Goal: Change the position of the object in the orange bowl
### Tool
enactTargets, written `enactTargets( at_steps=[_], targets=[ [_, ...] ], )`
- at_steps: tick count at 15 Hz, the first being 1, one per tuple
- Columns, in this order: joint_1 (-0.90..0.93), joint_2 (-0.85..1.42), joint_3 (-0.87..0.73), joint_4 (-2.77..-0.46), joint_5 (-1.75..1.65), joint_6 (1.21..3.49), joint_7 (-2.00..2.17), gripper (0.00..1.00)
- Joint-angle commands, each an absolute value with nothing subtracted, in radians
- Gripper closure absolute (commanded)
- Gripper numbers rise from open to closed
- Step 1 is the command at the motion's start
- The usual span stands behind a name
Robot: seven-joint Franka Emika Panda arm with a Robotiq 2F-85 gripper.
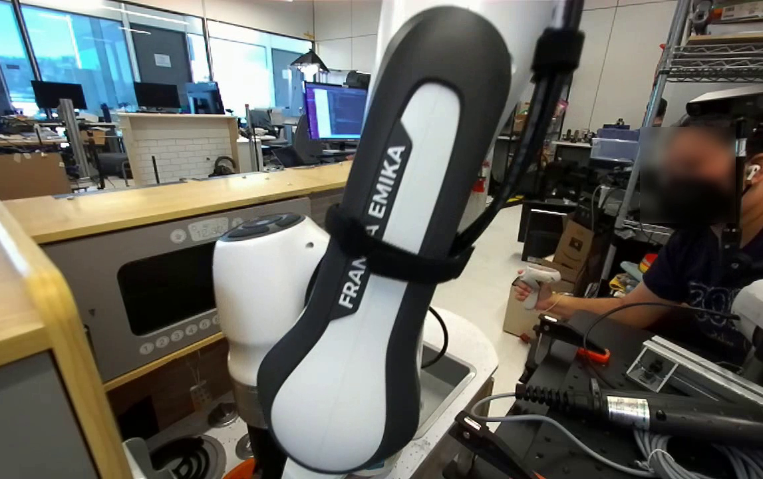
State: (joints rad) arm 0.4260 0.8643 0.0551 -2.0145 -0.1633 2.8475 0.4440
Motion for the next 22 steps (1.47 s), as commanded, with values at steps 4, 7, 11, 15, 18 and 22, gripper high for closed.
enactTargets(
  at_steps=[4, 7, 11, 15, 18, 22],
  targets=[
    [0.439, 1.038, 0.062, -1.781, -0.09, 2.796, 0.352, 0.0],
    [0.433, 1.08, 0.07, -1.719, -0.074, 2.771, 0.334, 0.0],
    [0.426, 1.122, 0.076, -1.654, -0.061, 2.73, 0.32, 0.0],
    [0.424, 1.149, 0.076, -1.611, -0.054, 2.692, 0.315, 0.0],
    [0.425, 1.166, 0.074, -1.585, -0.054, 2.664, 0.317, 0.26],
    [0.436, 1.175, 0.064, -1.57, -0.062, 2.65, 0.325, 0.58]
  ],
)
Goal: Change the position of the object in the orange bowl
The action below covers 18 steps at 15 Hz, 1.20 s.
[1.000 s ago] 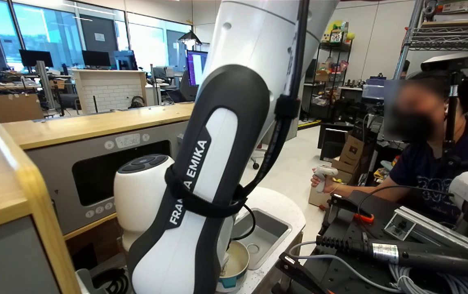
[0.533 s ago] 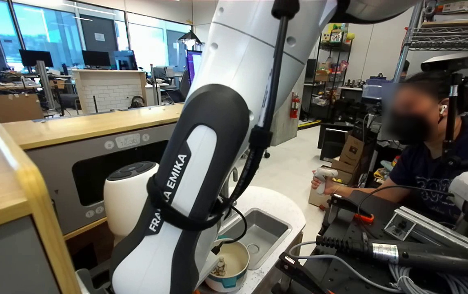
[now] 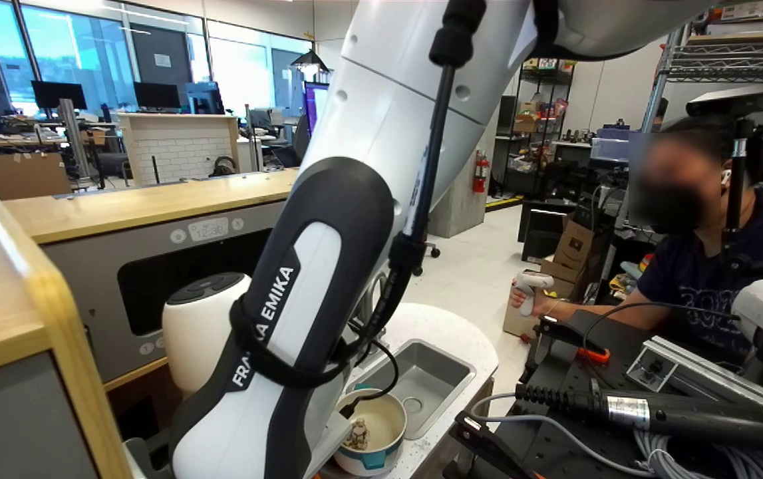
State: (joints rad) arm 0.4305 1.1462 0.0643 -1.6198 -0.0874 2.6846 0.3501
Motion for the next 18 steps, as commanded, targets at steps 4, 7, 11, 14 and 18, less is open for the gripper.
enactTargets(
  at_steps=[4, 7, 11, 14, 18],
  targets=[
    [0.44, 1.164, 0.06, -1.576, -0.067, 2.655, 0.324, 0.88],
    [0.448, 1.146, 0.048, -1.593, -0.072, 2.67, 0.331, 0.98],
    [0.462, 1.1, 0.023, -1.641, -0.094, 2.685, 0.327, 0.96],
    [0.46, 1.066, 0.035, -1.683, -0.157, 2.672, 0.202, 0.96],
    [0.471, 1.063, 0.038, -1.72, -0.241, 2.681, 0.081, 0.96]
  ],
)
